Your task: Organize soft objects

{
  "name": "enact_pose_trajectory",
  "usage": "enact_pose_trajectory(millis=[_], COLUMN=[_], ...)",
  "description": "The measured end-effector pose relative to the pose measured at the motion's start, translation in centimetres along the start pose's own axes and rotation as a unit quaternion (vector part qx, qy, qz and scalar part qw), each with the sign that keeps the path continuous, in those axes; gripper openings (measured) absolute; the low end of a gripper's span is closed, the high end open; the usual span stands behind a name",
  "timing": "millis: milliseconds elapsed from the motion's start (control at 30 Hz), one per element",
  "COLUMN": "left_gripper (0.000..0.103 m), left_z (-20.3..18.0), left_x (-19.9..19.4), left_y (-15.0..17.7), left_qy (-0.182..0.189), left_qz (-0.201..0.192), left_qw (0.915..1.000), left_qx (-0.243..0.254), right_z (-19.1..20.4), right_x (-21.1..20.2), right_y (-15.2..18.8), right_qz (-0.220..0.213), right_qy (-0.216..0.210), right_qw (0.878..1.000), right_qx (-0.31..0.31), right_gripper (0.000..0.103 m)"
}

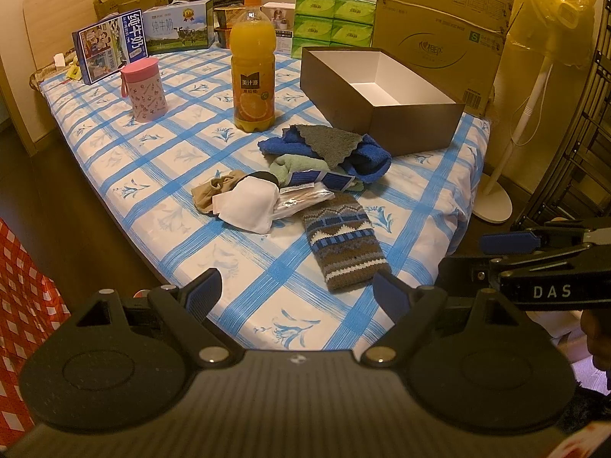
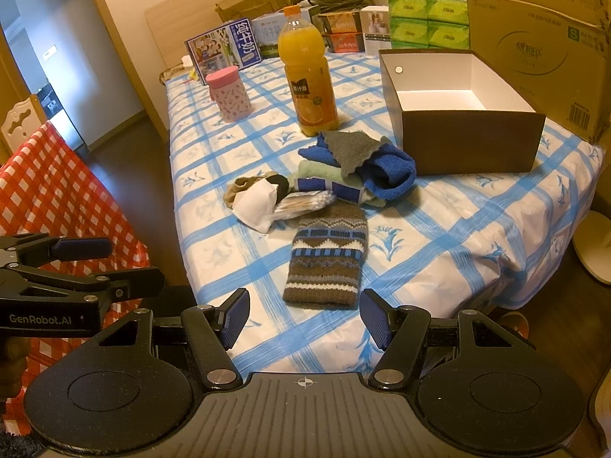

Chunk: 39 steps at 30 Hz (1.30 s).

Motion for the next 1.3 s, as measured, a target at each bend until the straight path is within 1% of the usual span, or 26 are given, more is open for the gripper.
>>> enact_pose_trajectory(millis=[467,600,1300], left_gripper=[0.085,0.085,0.085], left_z=[0.1,0.9,1.0], left_x=[0.5,0.9,1.5], left_y=[0.0,0.3,0.6], left_qy=[0.000,0.003,0.001], left_qz=[0.001,0.002,0.009], left_qw=[1.0000,1.0000,1.0000], left_qx=[0.000,0.000,0.002], right_z=[0.0,0.0,-0.1], right_x=[0.4,0.4,0.6], right_y=[0.2,0.2,0.3], right_qz=[0.002,0.001,0.003], right_qy=[0.001,0.002,0.000], right_qw=[1.000,1.000,1.000], right_qx=[0.000,0.001,0.001], right_gripper=[0.064,0.064,0.064])
Point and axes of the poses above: each gripper's, at about its wrist camera, not at the fingertips, and x roughly the way its jaws point, z to its left, y to its underside, the point moved 1 cm from there along x, roughly the way its jaws point, and after that the axes turned 1 degree about y, right-handed, at the moved point
